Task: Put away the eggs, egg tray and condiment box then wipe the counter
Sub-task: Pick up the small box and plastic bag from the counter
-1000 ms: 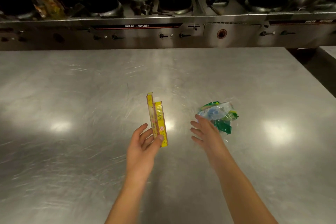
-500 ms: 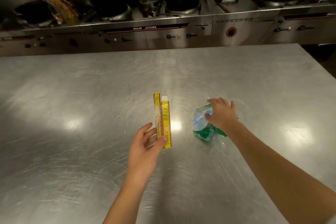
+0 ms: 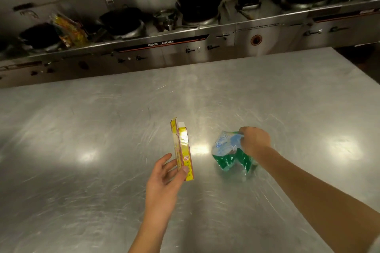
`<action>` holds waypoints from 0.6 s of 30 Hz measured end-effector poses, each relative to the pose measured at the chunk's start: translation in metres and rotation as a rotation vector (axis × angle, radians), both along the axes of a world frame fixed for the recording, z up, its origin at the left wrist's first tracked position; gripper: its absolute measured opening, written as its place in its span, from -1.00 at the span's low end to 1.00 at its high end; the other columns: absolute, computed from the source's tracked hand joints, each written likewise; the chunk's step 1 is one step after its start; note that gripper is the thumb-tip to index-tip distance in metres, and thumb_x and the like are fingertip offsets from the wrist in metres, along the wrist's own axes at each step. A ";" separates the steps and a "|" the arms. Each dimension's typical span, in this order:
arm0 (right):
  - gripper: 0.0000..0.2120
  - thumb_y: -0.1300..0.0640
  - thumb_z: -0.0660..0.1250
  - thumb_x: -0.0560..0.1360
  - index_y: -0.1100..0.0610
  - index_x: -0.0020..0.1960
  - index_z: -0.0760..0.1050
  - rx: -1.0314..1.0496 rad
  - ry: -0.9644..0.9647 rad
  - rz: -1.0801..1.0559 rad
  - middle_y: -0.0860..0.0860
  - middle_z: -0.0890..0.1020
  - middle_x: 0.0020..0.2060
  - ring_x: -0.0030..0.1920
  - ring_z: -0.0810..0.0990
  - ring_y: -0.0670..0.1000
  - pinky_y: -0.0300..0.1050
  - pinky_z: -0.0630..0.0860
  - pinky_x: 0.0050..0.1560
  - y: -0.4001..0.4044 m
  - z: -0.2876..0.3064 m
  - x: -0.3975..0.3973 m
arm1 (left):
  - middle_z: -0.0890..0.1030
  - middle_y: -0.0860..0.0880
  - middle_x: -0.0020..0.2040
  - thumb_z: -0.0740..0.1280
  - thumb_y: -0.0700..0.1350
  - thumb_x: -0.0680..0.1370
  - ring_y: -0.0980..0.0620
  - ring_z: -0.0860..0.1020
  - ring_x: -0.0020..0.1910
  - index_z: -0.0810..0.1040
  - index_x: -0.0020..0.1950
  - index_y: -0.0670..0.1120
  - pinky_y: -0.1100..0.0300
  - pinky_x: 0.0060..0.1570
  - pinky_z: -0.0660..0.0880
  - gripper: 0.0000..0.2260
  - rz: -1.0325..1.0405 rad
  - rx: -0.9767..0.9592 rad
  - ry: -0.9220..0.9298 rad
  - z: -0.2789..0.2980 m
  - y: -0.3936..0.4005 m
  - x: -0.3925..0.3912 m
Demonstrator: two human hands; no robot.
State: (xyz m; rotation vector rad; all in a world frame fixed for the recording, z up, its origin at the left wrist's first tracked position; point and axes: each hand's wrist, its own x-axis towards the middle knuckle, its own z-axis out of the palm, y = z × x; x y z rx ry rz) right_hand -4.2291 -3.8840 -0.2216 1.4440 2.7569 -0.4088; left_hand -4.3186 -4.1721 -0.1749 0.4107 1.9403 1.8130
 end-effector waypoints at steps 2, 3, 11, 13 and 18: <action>-0.70 0.29 0.26 0.48 0.03 0.10 0.62 -0.100 0.156 -0.065 0.02 0.70 -0.12 -0.17 0.63 0.04 -0.07 0.63 -0.14 -0.016 0.017 0.005 | 0.70 0.02 0.10 0.54 -0.16 0.42 0.06 0.68 0.05 0.54 0.26 0.08 0.26 -0.09 0.60 -0.56 -0.025 0.003 0.000 0.003 -0.003 -0.007; -0.68 0.30 0.26 0.46 0.04 0.09 0.64 -0.149 0.235 -0.100 0.03 0.70 -0.11 -0.18 0.63 0.04 -0.10 0.62 -0.16 -0.025 0.026 0.008 | 0.70 0.01 0.11 0.54 -0.15 0.42 0.06 0.67 0.06 0.54 0.26 0.08 0.22 -0.04 0.60 -0.56 -0.040 0.002 0.004 0.006 -0.005 -0.011; -0.86 0.22 0.39 0.47 -0.01 -0.16 0.62 -0.190 0.661 -0.332 -0.03 0.61 -0.32 -0.31 0.52 -0.03 -0.29 0.30 -0.42 -0.137 0.068 0.049 | 0.68 0.04 0.12 0.49 -0.22 0.48 0.07 0.66 0.08 0.50 0.31 0.03 0.19 0.00 0.57 -0.56 -0.201 0.046 0.028 0.020 -0.019 -0.039; -0.84 0.22 0.42 0.46 0.08 -0.29 0.56 -0.218 0.742 -0.402 -0.03 0.50 -0.46 -0.47 0.38 -0.13 -0.28 0.22 -0.48 -0.160 0.064 0.060 | 0.68 0.08 0.11 0.50 -0.20 0.47 0.10 0.67 0.07 0.50 0.32 0.04 0.24 -0.05 0.59 -0.55 -0.266 0.047 0.037 0.019 -0.025 -0.044; -0.81 0.17 0.45 0.49 0.17 -0.28 0.56 -0.239 0.884 -0.630 0.03 0.41 -0.47 -0.47 0.30 -0.03 -0.20 0.24 -0.48 -0.206 0.063 0.092 | 0.71 0.12 0.03 0.53 -0.19 0.44 0.14 0.68 0.00 0.53 0.23 0.12 0.27 -0.10 0.60 -0.57 -0.396 0.069 0.033 0.003 -0.034 -0.052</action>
